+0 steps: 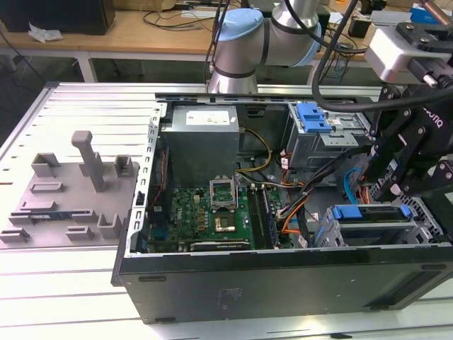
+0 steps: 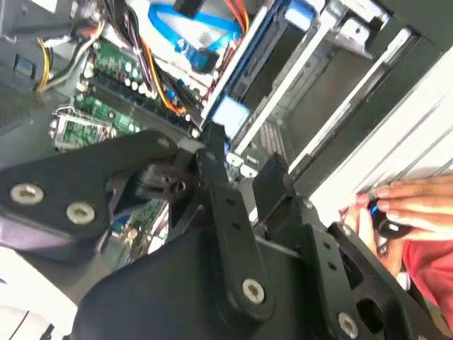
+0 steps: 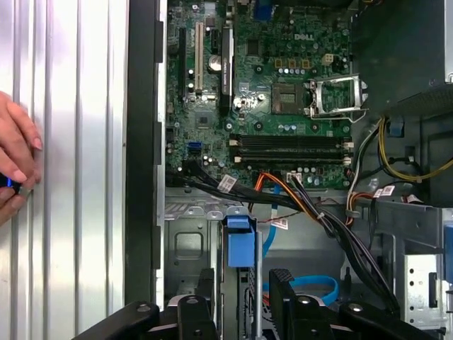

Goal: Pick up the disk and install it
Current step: 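Insert the disk into the insertion slot, then insert the first disk wire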

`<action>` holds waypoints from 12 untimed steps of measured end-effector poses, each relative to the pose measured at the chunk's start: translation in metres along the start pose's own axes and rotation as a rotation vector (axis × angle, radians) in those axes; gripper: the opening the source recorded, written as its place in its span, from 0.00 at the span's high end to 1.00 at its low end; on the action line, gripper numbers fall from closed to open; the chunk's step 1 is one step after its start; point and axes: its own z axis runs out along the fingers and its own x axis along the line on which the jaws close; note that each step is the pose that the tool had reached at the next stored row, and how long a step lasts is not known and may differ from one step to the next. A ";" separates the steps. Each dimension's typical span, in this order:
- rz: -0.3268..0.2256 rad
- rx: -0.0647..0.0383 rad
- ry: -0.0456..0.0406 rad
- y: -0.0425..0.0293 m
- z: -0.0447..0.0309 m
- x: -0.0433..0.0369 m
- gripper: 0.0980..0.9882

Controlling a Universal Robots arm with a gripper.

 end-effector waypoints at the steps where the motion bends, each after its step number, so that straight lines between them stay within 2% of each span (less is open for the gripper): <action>1: 0.000 0.000 0.0001 0.0000 0.0000 0.0000 0.62; 12: 0.000 0.000 0.0001 0.0007 0.0000 0.0000 0.62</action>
